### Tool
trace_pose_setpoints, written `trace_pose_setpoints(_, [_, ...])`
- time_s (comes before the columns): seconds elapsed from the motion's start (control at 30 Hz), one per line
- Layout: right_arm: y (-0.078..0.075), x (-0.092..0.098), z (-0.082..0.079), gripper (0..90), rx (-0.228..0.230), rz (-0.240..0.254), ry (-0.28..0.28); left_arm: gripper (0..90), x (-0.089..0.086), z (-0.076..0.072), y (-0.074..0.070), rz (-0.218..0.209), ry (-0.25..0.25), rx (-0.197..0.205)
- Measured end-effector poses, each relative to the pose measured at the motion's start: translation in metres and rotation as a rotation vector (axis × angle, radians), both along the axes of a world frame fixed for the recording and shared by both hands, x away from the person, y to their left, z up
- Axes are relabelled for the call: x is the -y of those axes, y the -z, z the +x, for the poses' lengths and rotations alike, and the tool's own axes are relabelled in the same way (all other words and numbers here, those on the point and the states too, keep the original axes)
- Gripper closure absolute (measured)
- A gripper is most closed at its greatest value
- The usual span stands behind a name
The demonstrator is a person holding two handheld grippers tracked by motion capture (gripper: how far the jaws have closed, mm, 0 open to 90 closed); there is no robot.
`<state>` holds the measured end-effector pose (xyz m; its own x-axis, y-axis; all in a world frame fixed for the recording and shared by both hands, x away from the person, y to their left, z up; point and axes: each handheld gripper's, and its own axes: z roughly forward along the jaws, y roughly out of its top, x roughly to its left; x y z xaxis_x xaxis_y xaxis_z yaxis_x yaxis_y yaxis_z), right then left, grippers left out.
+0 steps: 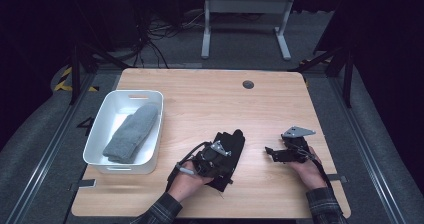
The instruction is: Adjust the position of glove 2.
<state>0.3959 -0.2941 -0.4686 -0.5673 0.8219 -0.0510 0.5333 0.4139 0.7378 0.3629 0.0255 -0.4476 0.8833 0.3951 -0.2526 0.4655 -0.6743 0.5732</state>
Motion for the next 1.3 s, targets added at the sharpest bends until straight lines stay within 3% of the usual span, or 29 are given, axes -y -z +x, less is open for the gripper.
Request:
trace_pose_setpoints(0.43, [0.0, 0.001, 0.001, 14.8, -0.013, 0.01, -0.002, 89.9, -0.042, 0.003, -0.006, 0.081, -0.077, 0.049])
trace_pose_setpoints(0.67, [0.0, 0.001, 0.001, 14.7, -0.014, 0.01, -0.001, 89.3, -0.048, 0.002, -0.009, 0.064, -0.087, 0.054])
trace_pose_setpoints(0.87, [0.0, 0.001, 0.001, 14.7, -0.014, 0.01, -0.001, 77.8, -0.046, 0.003, -0.02, 0.046, -0.08, 0.089])
trace_pose_setpoints(1.1, [0.0, 0.001, 0.001, 14.7, -0.014, 0.01, -0.001, 53.9, -0.045, 0.009, -0.026, 0.04, -0.079, 0.117])
trace_pose_setpoints(1.3, [0.0, 0.001, 0.001, 14.7, -0.014, 0.01, -0.001, 41.0, -0.042, 0.017, -0.027, 0.027, -0.093, 0.117])
